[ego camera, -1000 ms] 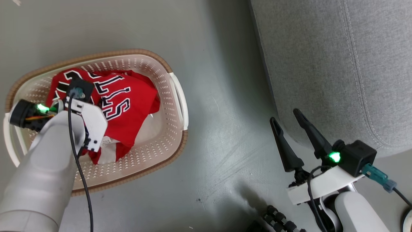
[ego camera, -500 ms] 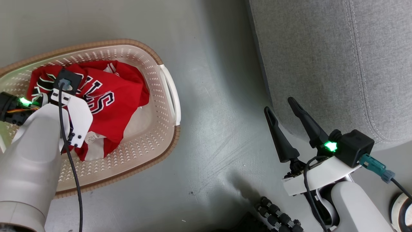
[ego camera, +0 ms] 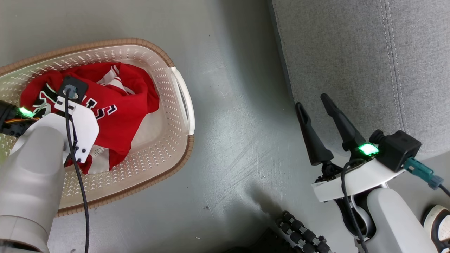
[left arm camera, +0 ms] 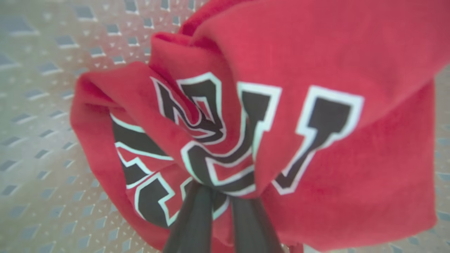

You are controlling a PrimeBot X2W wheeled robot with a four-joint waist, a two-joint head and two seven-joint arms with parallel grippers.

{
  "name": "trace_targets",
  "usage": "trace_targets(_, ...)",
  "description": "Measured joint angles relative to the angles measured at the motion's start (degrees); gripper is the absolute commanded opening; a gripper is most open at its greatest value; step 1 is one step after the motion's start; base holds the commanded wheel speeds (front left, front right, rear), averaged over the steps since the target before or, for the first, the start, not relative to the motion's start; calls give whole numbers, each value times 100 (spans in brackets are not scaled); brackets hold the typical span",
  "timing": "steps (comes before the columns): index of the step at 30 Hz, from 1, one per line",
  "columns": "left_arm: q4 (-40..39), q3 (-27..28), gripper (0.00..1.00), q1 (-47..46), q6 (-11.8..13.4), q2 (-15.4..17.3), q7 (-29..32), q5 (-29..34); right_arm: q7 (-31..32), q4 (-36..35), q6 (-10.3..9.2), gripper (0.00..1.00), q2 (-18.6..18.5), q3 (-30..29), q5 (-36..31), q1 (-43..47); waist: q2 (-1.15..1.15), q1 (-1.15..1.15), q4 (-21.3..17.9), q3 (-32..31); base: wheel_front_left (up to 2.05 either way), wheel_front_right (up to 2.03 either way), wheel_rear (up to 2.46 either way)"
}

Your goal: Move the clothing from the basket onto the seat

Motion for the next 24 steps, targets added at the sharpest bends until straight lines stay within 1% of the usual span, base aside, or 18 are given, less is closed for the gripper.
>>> trace_targets(7, 59, 9, 0, -7, -7, -36, -107, 11, 0, 98, 0, 100, 0, -15, 32, -125, 0, 0, 40, -35, 0, 0, 0)
trace_targets(12, 114, 56, 0, -3, -55, -138, -170, -115, -1, 48, 0, 100, -10, -170, 192, -386, 0, 0, 87, -95, 0, 0, 0)
trace_targets(24, 183, 223, 0, 74, -56, -211, -573, -331, -7, 26, 0, 100, -13, -126, 185, -953, 0, 0, 249, -361, 0, 0, 0)
